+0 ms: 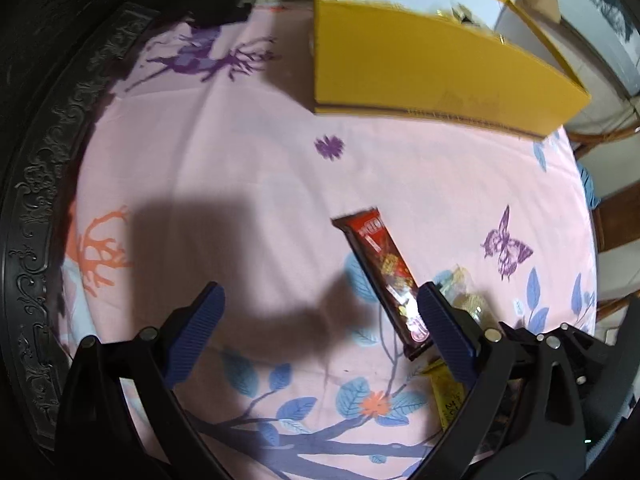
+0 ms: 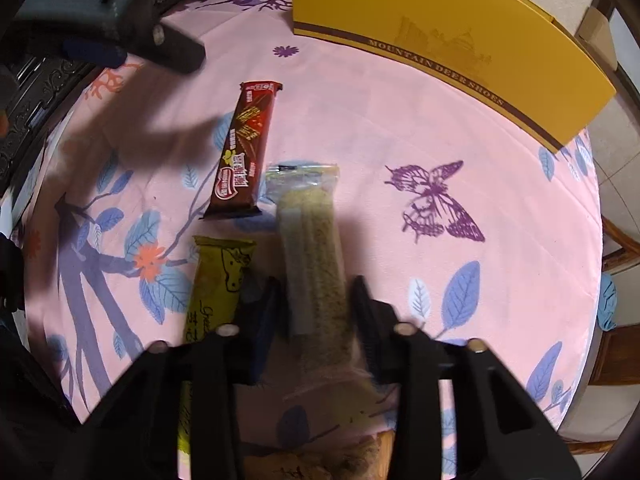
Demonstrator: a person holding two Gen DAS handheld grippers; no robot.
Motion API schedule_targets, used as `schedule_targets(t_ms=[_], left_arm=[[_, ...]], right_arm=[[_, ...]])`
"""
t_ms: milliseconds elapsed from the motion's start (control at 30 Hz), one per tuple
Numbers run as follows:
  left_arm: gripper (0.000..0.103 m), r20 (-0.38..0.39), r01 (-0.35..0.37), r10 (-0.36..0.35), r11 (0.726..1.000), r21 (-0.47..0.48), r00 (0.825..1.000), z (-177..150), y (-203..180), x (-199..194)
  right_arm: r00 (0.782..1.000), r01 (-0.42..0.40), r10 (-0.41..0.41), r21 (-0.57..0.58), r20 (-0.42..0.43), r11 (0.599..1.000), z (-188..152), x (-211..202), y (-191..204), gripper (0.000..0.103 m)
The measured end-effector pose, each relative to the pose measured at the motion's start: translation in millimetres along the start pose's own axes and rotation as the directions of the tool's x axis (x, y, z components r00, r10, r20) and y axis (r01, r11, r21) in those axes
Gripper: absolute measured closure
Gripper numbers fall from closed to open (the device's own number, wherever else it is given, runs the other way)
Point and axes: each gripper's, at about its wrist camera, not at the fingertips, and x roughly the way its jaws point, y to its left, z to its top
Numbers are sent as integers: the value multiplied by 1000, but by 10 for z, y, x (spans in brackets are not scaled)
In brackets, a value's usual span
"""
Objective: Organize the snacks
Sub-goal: 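Grasp the clear grain-bar packet with the right gripper while the left grasps the red chocolate wafer bar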
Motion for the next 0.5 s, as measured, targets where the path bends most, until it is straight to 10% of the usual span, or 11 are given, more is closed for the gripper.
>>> schedule_targets(t_ms=[400, 500], left_arm=[[6, -53, -42, 43, 999, 20, 998, -26, -386, 432], [28, -81, -48, 49, 999, 15, 995, -47, -428, 564]], right_arm=[[999, 48, -49, 206, -2, 977, -552, -225, -714, 73], [998, 62, -63, 206, 1, 977, -603, -275, -701, 71]])
